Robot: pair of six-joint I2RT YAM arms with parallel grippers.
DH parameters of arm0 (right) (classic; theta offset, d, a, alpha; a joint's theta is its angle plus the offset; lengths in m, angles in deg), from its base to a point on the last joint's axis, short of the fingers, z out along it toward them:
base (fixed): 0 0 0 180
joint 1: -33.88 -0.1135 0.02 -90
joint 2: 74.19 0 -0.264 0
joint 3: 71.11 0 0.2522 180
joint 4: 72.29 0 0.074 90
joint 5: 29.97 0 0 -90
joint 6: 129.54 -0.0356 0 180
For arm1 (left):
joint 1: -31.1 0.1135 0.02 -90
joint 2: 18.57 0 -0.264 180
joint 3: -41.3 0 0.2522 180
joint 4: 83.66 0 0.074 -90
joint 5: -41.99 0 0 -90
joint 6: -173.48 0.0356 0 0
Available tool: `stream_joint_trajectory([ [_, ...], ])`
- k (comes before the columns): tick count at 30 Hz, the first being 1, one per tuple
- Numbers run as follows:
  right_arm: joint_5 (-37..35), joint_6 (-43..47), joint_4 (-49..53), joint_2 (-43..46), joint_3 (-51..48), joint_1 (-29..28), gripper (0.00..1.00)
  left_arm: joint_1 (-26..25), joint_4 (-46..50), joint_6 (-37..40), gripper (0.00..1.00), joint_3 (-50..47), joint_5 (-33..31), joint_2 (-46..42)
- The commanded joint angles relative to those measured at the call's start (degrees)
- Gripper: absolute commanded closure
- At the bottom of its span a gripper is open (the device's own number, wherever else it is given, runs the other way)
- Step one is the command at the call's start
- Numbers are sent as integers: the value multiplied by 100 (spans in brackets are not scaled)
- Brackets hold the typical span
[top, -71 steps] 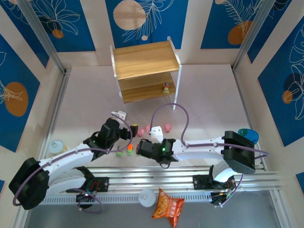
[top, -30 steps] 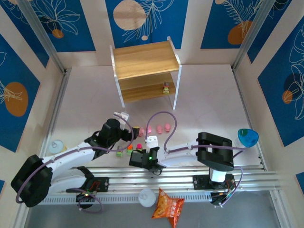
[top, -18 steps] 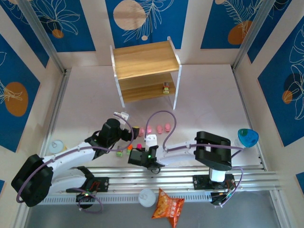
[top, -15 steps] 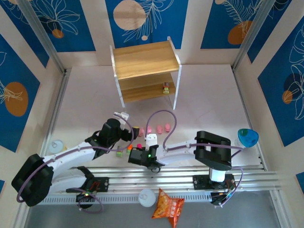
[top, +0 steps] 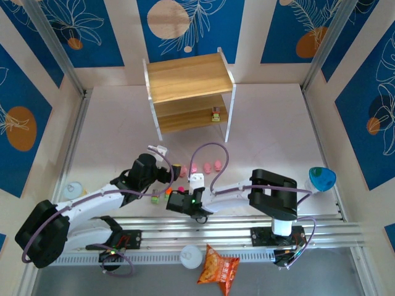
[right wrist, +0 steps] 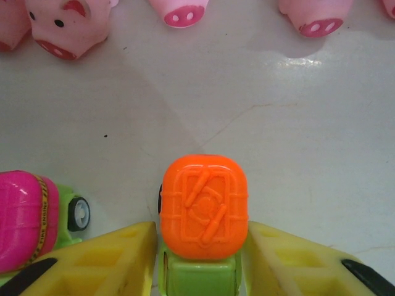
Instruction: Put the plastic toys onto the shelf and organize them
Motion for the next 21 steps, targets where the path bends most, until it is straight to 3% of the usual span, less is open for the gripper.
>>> stream_joint_trajectory([
  [1,-219,-96,-19,-88,-131,42,62,59,-118,-60,5,-30,108,36],
  [16,-248,-29,-303,-104,-406,104,63,77,-136,-72,5,-24,144,76],
  [21,-335,29,-305,-26,-478,88,73,90,-131,-61,5,-28,148,63],
])
